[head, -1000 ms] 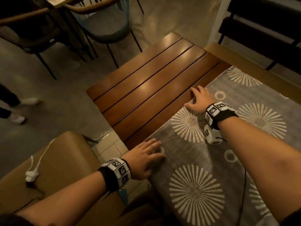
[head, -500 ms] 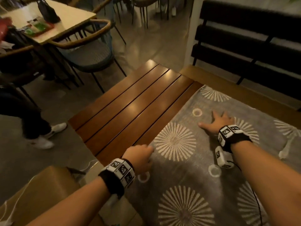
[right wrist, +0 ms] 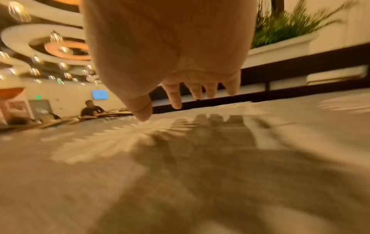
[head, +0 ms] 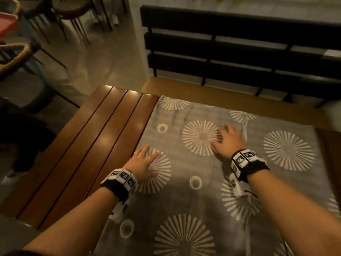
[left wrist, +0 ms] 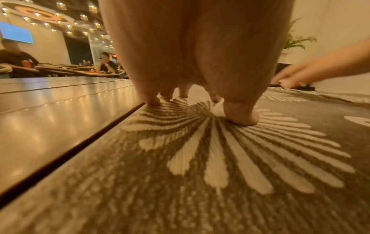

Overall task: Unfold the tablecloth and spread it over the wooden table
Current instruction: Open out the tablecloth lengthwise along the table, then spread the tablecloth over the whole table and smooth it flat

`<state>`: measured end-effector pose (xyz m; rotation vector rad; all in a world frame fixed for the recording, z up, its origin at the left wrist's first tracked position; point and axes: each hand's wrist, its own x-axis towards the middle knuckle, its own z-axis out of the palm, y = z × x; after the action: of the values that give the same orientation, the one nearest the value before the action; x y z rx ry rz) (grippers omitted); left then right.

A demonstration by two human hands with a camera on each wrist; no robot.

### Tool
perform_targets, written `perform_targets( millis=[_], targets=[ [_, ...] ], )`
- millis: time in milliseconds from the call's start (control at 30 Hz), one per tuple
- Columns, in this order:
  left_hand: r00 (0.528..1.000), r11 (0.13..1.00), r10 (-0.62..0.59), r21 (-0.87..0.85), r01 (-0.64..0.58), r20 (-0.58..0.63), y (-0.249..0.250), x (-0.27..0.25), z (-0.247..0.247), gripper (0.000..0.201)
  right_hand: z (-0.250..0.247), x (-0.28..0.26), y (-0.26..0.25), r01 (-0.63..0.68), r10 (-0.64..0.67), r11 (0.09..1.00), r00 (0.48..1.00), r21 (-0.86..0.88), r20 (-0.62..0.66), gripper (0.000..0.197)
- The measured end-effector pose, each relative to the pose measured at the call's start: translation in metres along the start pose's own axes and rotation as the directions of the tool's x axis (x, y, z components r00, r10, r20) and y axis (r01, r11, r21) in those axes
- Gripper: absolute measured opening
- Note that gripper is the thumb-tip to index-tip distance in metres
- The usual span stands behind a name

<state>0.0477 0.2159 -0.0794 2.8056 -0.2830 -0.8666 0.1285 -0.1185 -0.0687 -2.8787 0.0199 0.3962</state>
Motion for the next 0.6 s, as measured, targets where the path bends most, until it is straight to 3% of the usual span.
perform_targets(
  millis=[100, 167, 233, 333, 467, 600],
  targets=[
    [0.999, 0.999, -0.032, 0.03, 0.032, 0.012, -0.001, 0.004, -0.005, 0.08, 0.001, -0.028, 0.049, -0.174, 0.174, 0.985, 0.983, 0.008, 0.061, 0.069],
    [0.997, 0.992, -0.075, 0.105, 0.075, -0.005, 0.012, 0.004, -0.011, 0.076, 0.003, -0.044, 0.067, -0.181, 0.176, 0.98, 0.982, 0.081, 0.066, 0.067],
    [0.995, 0.979, -0.045, 0.196, 0.06, -0.084, 0.041, 0.0, -0.016, 0.059, 0.002, -0.056, 0.075, -0.153, 0.153, 0.981, 0.988, 0.117, 0.014, 0.063],
    [0.994, 0.993, 0.077, 0.092, -0.07, -0.073, 0.112, -0.017, -0.009, 0.042, 0.002, -0.069, 0.08, -0.16, 0.159, 0.984, 0.987, 0.084, 0.027, 0.06],
    [0.97, 0.974, 0.209, -0.114, -0.196, 0.12, 0.209, -0.041, 0.031, 0.06, 0.004, -0.081, 0.089, -0.119, 0.12, 0.993, 0.99, -0.006, 0.068, 0.069],
    [0.93, 0.947, 0.32, -0.08, -0.311, 0.182, 0.26, -0.057, 0.063, 0.079, -0.008, -0.095, 0.108, -0.15, 0.151, 0.988, 0.988, -0.017, 0.042, 0.068]
  ],
)
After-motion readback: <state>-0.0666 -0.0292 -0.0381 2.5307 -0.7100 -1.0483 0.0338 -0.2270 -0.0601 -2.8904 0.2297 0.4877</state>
